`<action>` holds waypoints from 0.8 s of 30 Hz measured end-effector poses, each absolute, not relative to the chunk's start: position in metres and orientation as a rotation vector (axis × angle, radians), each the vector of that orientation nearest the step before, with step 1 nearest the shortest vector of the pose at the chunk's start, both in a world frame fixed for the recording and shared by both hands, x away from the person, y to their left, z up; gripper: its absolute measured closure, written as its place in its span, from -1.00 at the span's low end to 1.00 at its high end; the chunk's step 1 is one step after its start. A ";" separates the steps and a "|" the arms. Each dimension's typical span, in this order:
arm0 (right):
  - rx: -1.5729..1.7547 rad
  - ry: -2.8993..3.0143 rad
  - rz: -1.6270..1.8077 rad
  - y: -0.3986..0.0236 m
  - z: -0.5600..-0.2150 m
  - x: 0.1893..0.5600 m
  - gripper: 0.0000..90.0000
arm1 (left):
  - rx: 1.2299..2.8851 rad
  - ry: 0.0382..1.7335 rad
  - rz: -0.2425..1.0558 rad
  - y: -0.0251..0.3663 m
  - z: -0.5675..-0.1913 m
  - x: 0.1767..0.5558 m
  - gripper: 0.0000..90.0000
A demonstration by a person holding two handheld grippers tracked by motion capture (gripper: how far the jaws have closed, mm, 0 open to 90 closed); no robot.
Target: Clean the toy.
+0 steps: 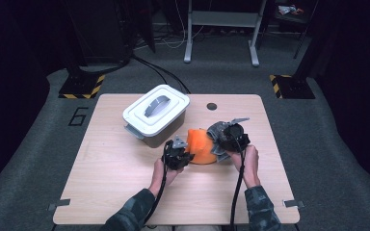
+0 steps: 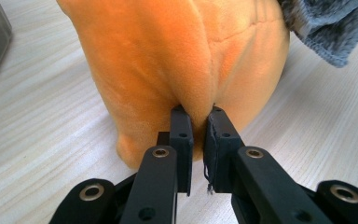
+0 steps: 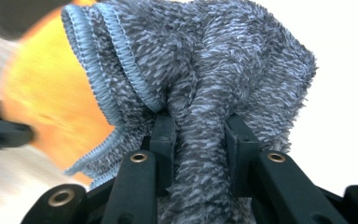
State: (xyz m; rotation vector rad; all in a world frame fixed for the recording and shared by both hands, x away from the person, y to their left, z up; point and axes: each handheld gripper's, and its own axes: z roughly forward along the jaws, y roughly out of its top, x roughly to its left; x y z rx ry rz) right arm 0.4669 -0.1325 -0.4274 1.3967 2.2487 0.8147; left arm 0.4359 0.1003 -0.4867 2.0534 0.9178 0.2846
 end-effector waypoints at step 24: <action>1.585 2.257 0.684 -0.161 -0.470 0.484 0.54 | 2.046 0.929 0.285 0.102 -0.488 0.437 0.83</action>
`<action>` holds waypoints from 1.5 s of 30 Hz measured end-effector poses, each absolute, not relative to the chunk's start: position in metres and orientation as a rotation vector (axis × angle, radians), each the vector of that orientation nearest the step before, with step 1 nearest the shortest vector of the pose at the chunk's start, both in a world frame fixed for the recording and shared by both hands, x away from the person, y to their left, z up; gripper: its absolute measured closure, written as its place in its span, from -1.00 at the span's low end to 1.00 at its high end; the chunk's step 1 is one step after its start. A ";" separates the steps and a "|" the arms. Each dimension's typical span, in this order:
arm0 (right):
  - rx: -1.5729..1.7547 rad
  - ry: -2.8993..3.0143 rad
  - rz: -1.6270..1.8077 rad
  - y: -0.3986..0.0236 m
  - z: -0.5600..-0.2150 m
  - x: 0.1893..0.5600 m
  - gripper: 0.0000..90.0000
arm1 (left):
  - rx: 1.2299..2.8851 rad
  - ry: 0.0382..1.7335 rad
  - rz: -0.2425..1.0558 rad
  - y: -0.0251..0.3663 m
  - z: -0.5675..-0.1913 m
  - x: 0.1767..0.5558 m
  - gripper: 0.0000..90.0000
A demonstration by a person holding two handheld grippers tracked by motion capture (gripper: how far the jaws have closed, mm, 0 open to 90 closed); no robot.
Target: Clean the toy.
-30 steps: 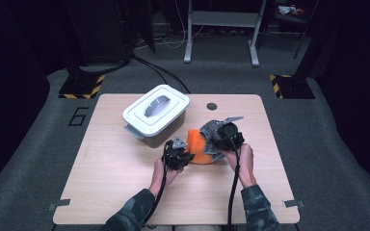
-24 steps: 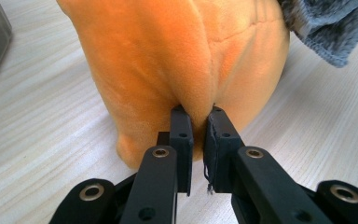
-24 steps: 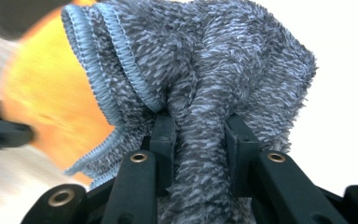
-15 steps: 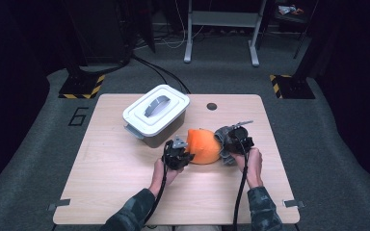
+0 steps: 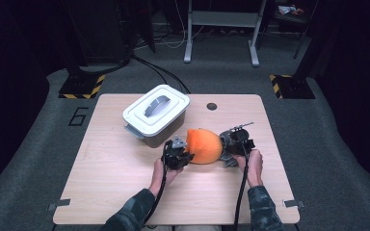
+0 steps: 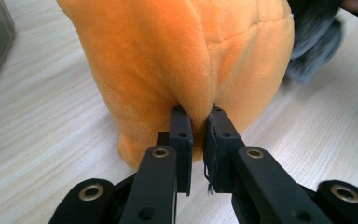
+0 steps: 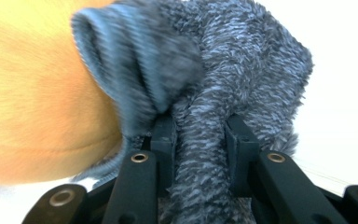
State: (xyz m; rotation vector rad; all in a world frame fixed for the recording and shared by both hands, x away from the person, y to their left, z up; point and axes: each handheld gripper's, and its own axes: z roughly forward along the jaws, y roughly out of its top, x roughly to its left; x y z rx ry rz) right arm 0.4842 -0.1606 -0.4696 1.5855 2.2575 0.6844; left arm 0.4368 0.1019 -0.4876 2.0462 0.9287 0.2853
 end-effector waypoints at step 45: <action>1.345 2.249 0.953 -0.121 -0.405 0.452 0.55 | 2.076 0.884 0.369 0.096 -0.481 0.430 0.90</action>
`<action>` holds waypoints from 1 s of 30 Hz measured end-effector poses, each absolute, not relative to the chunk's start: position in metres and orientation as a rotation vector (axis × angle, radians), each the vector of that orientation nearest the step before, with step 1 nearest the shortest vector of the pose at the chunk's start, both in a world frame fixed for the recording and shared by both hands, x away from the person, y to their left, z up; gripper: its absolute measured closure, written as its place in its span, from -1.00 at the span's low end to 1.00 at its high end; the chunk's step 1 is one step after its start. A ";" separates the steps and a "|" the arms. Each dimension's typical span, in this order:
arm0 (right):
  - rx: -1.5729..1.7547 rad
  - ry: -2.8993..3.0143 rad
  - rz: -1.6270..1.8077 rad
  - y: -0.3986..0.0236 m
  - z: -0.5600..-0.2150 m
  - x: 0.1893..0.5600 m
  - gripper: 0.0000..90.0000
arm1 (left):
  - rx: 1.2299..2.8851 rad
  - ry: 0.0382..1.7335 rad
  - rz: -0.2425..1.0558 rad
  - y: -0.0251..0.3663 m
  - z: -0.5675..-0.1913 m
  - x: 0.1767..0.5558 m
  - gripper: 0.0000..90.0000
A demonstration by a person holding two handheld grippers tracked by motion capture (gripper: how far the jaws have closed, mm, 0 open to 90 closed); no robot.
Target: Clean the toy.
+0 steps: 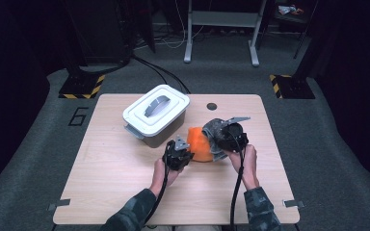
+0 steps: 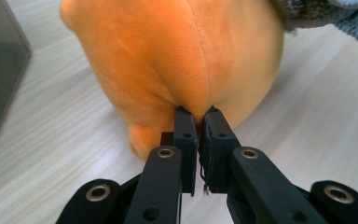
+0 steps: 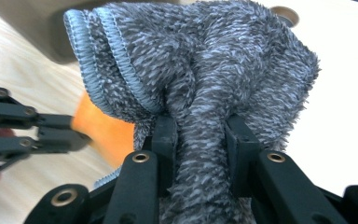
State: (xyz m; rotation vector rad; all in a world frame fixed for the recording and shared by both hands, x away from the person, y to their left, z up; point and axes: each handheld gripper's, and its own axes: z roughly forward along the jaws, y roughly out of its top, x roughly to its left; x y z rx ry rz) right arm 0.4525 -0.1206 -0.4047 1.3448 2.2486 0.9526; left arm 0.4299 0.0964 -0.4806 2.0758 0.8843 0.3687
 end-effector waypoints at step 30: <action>1.297 2.287 0.860 -0.100 -0.418 0.456 0.55 | 2.049 0.902 0.299 0.101 -0.481 0.428 0.89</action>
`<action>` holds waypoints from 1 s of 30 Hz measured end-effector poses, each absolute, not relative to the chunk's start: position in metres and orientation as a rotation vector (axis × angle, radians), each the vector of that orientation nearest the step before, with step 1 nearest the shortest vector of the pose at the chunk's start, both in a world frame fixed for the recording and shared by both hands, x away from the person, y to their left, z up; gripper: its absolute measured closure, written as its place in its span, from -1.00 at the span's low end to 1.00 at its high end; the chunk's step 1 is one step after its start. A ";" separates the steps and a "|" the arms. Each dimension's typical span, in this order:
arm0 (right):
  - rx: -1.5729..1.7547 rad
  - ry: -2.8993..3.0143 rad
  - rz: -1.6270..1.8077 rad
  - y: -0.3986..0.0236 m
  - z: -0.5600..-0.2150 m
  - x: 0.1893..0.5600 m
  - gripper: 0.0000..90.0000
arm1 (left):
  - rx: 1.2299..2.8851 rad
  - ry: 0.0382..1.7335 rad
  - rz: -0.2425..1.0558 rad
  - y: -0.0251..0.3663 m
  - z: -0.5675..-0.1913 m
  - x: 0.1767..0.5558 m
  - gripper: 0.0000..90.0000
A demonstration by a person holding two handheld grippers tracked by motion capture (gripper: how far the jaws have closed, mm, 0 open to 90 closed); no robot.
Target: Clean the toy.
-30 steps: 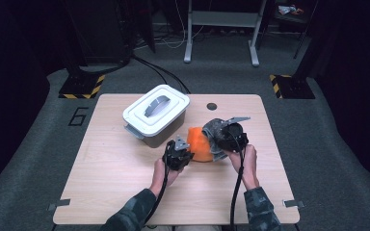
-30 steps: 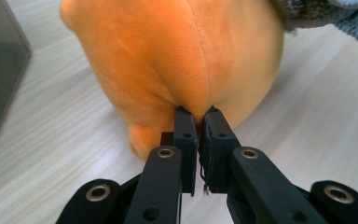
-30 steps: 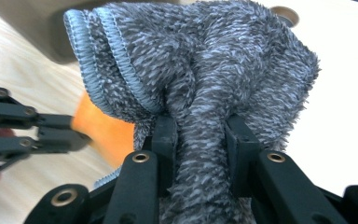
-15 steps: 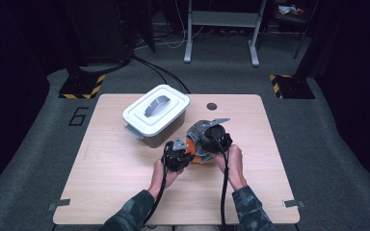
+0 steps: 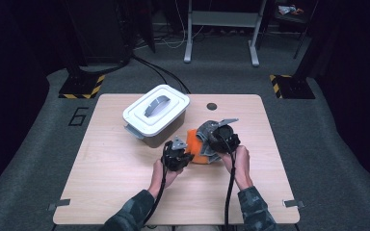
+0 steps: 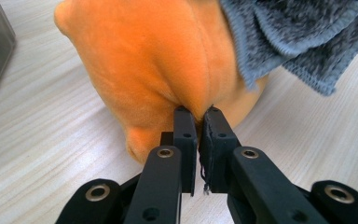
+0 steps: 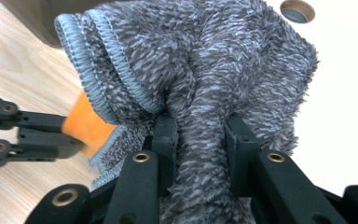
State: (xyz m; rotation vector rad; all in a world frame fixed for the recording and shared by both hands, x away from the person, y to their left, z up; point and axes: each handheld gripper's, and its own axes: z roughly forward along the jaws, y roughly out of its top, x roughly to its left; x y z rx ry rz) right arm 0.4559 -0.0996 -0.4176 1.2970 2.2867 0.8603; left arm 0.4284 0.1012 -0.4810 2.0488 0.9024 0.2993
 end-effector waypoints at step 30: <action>1.597 2.283 0.656 -0.152 -0.492 0.483 0.55 | 2.055 0.910 0.282 0.102 -0.484 0.430 0.89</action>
